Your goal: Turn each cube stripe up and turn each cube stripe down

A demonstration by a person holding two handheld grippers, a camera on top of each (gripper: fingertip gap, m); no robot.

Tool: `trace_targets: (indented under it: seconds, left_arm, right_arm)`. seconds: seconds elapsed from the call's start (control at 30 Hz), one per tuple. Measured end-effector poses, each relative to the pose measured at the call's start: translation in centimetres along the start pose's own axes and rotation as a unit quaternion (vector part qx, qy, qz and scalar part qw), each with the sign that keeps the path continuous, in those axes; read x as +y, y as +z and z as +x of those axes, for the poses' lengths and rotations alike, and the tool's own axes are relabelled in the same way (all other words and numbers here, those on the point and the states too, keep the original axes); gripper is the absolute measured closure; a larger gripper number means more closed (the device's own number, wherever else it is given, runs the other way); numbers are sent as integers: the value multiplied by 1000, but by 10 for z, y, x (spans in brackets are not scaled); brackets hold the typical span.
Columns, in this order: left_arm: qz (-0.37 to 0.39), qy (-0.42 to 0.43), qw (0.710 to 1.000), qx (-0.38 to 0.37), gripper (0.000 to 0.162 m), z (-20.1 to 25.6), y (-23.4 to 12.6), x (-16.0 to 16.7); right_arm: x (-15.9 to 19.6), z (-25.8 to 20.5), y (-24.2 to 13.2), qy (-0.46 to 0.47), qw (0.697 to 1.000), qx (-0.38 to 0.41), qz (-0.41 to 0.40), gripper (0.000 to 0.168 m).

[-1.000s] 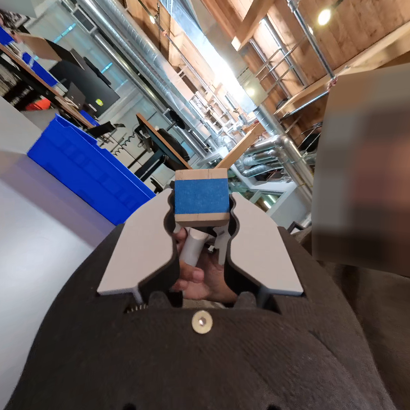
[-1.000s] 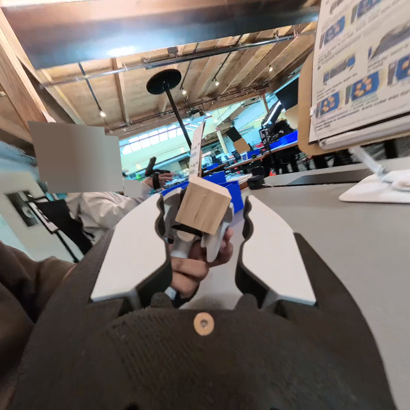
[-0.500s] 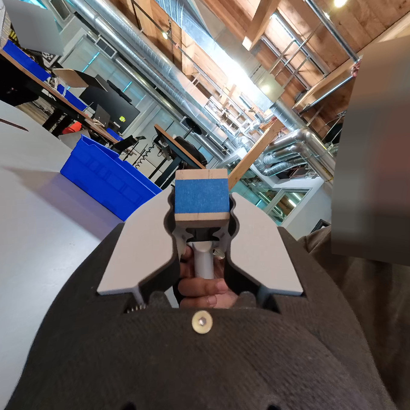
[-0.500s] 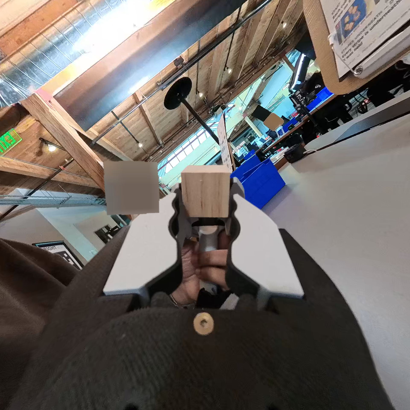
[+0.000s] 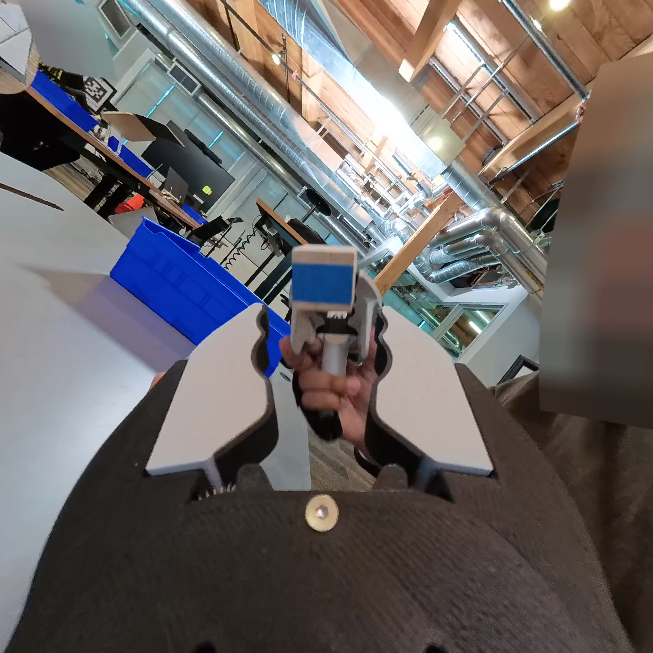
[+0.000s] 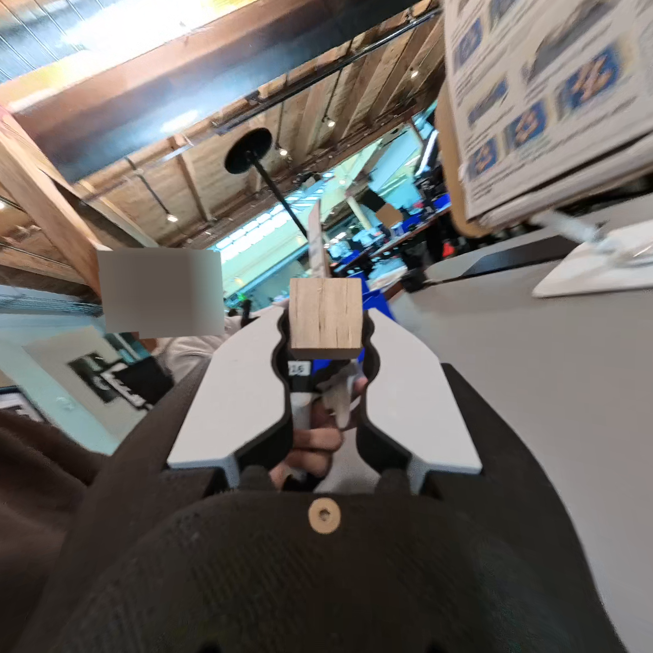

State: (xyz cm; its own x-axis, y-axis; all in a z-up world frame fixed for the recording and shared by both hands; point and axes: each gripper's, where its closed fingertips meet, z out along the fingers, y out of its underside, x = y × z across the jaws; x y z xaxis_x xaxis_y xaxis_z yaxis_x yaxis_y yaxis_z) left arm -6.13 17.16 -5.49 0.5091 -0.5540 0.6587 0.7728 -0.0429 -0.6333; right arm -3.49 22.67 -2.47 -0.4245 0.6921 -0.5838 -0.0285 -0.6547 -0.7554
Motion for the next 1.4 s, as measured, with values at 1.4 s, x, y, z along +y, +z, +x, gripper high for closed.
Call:
trace_targets:
  seconds: [1.4]
  left_arm:
    - [-41, -72, 997, -9, 107, -18, -1, 16]
  right_arm:
    - [-183, 247, -185, -255, 772, 545, -204, 101]
